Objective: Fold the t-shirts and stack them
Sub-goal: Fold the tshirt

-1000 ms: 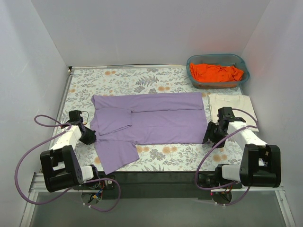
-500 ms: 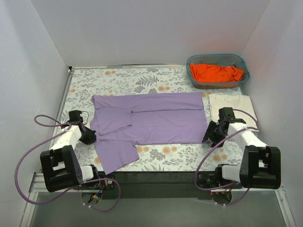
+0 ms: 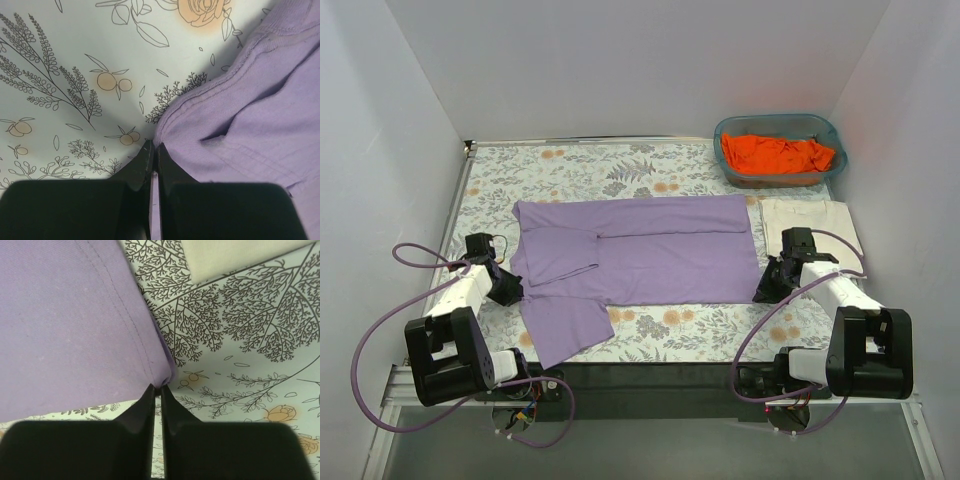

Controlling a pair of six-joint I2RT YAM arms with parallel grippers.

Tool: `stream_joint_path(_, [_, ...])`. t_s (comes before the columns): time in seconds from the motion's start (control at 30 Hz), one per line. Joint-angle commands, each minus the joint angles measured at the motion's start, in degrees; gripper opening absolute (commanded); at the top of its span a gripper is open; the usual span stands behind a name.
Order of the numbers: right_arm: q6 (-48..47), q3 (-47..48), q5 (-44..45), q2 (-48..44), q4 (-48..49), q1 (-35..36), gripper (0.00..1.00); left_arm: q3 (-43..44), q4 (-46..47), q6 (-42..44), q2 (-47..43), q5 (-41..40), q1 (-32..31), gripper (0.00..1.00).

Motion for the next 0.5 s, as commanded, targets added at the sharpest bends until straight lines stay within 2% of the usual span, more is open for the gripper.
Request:
stream_joint_path(0.0, [-1.6, -0.7, 2.7, 1.3, -0.6, 0.2, 0.07, 1.0, -2.6, -0.5, -0.3, -1.5, -0.3, 0.00])
stream_joint_path(0.03, [-1.8, -0.2, 2.8, 1.2, -2.1, 0.2, 0.01, 1.4, -3.1, -0.6, -0.5, -1.5, -0.4, 0.00])
stream_joint_path(0.23, [-4.7, 6.2, 3.3, 1.4, -7.3, 0.2, 0.01, 5.2, -5.4, -0.6, -0.3, -2.0, -0.3, 0.00])
stream_joint_path(0.47, [-7.0, 16.8, 1.2, 6.5, -12.3, -0.2, 0.01, 11.7, -7.6, 0.0, 2.6, -1.3, -0.2, 0.00])
